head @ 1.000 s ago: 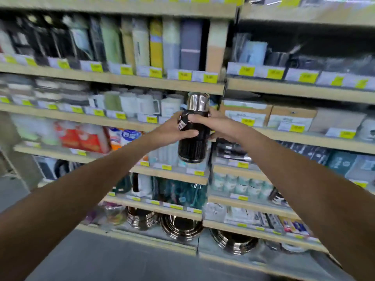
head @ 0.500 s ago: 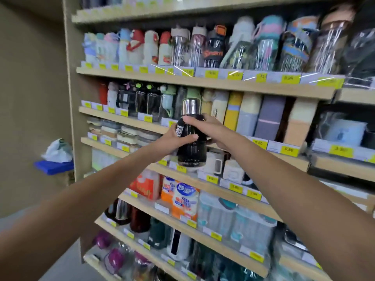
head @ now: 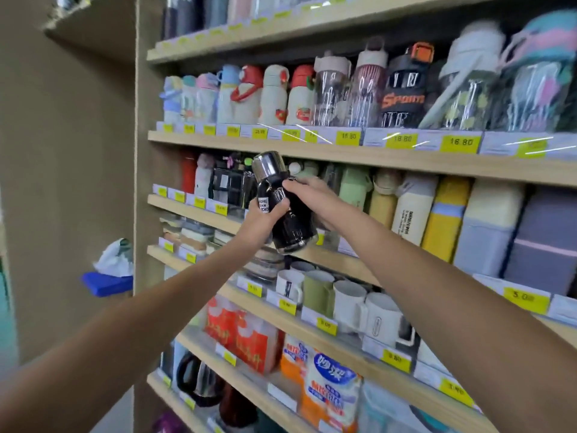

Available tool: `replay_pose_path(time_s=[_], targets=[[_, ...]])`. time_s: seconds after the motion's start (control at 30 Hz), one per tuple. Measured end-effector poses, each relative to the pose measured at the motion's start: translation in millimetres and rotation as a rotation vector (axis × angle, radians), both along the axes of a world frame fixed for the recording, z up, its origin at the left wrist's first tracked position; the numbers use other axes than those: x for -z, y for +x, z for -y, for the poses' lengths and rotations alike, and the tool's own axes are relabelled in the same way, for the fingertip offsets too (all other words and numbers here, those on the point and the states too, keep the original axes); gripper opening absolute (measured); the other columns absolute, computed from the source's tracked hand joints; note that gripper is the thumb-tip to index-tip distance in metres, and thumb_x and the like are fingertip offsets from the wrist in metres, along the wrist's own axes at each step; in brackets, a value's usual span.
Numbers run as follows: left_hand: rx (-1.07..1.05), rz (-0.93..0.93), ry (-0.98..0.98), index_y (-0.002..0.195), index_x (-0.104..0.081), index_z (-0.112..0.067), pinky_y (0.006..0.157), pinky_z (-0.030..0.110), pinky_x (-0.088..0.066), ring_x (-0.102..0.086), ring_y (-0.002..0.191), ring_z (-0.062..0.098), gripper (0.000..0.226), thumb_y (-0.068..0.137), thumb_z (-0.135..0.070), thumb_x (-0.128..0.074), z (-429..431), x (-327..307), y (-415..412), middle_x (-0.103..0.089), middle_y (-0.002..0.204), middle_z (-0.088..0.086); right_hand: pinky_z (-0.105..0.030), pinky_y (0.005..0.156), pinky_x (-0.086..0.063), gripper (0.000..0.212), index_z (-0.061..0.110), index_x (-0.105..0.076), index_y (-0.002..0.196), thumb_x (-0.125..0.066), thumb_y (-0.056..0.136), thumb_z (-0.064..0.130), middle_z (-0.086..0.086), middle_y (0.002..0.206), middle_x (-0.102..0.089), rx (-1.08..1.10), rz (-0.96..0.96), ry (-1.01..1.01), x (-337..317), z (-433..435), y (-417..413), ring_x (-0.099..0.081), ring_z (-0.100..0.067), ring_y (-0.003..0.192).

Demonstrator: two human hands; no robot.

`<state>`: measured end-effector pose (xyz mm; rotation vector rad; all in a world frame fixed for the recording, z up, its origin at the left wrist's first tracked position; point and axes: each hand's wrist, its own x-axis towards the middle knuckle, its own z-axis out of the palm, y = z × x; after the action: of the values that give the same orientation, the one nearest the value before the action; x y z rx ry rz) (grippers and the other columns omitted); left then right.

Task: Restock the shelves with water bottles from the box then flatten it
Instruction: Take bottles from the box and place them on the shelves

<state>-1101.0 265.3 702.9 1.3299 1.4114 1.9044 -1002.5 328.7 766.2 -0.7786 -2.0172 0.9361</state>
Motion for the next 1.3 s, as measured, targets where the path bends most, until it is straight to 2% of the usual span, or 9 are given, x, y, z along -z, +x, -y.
replay_pose_path(time_s=[0.1,0.2,0.33,0.47,0.7,0.83,0.97,1.1,1.3], targets=[[-0.063,0.029,0.045,0.127,-0.04,-0.016,0.084,0.022,-0.046,-0.056,0.105,0.014,0.043,0.092,-0.031,-0.059,-9,5,-34,-0.058,0.112,-0.001,-0.029,0.082,-0.047,0.041,0.011,-0.061,0.117,-0.062,0.086,0.038,-0.008,0.107,-0.065,-0.052,0.004,0.0,1,-13,-38,-0.062,-0.021,0.096],[-0.205,-0.015,0.087,0.134,-0.033,-0.015,0.099,0.037,-0.044,-0.055,0.115,0.018,0.075,0.076,-0.051,-0.062,-19,6,-74,-0.056,0.123,0.002,-0.026,0.075,-0.041,0.038,0.011,-0.058,0.118,-0.057,0.09,0.036,-0.002,0.103,-0.057,-0.044,0.01,0.021,0,-19,-78,-0.055,-0.017,0.095],[-0.432,-0.112,0.139,0.146,-0.017,-0.016,0.094,0.023,-0.036,-0.048,0.121,0.014,0.087,0.079,-0.047,-0.063,-35,10,-142,-0.049,0.133,-0.001,-0.016,0.07,-0.042,0.02,0.016,-0.06,0.105,-0.053,0.094,0.03,0.001,0.097,-0.058,-0.093,-0.014,-0.035,3,-30,-153,-0.054,-0.012,0.089],[-0.4,-0.138,0.151,0.149,-0.005,-0.016,0.089,0.013,-0.032,-0.042,0.115,0.002,0.088,0.087,-0.035,-0.065,-56,9,-217,-0.042,0.127,-0.01,-0.018,0.061,-0.04,0.033,0.007,-0.061,0.114,-0.055,0.092,0.031,0.0,0.1,-0.061,-0.083,-0.038,-0.012,6,-41,-220,-0.054,-0.011,0.088],[-0.333,-0.208,0.127,0.144,-0.015,-0.027,0.1,0.031,-0.042,-0.053,0.119,0.008,0.097,0.071,-0.053,-0.072,-88,-3,-321,-0.052,0.132,-0.009,-0.002,0.059,-0.039,0.03,0.008,-0.062,0.116,-0.059,0.091,0.024,0.0,0.1,-0.059,-0.01,-0.195,0.017,5,-64,-311,-0.053,-0.01,0.092],[-0.318,-0.194,0.202,0.14,-0.019,-0.03,0.099,0.033,-0.045,-0.055,0.114,0.007,0.087,0.073,-0.048,-0.072,-105,-5,-361,-0.054,0.128,-0.009,-0.015,0.077,-0.043,0.017,0.016,-0.062,0.107,-0.06,0.091,0.021,0.001,0.097,-0.063,-0.022,-0.262,0.049,7,-73,-352,-0.057,-0.011,0.092],[-0.278,-0.175,0.286,0.143,-0.015,-0.023,0.102,0.027,-0.042,-0.051,0.116,0.004,0.089,0.077,-0.032,-0.074,-125,-2,-380,-0.049,0.13,-0.005,-0.032,0.098,-0.046,0.03,0.014,-0.06,0.118,-0.059,0.089,0.02,-0.004,0.114,-0.065,0.076,-0.291,0.136,16,-91,-375,-0.06,-0.017,0.106],[-0.259,-0.163,0.321,0.144,-0.012,-0.015,0.108,0.028,-0.037,-0.046,0.125,0.01,0.093,0.076,-0.022,-0.075,-146,9,-396,-0.043,0.136,0.001,-0.033,0.086,-0.047,0.022,0.011,-0.059,0.107,-0.054,0.086,0.011,-0.003,0.103,-0.06,0.381,-0.29,0.303,39,-101,-379,-0.058,-0.016,0.092],[-0.255,-0.165,0.233,0.147,-0.006,-0.012,0.113,0.034,-0.031,-0.036,0.134,0.017,0.099,0.078,-0.037,-0.073,-168,8,-420,-0.032,0.148,0.006,-0.038,0.079,-0.047,0.023,0.011,-0.055,0.108,-0.051,0.086,0.015,-0.006,0.112,-0.053,0.668,-0.112,0.455,60,-121,-377,-0.054,-0.025,0.105]])
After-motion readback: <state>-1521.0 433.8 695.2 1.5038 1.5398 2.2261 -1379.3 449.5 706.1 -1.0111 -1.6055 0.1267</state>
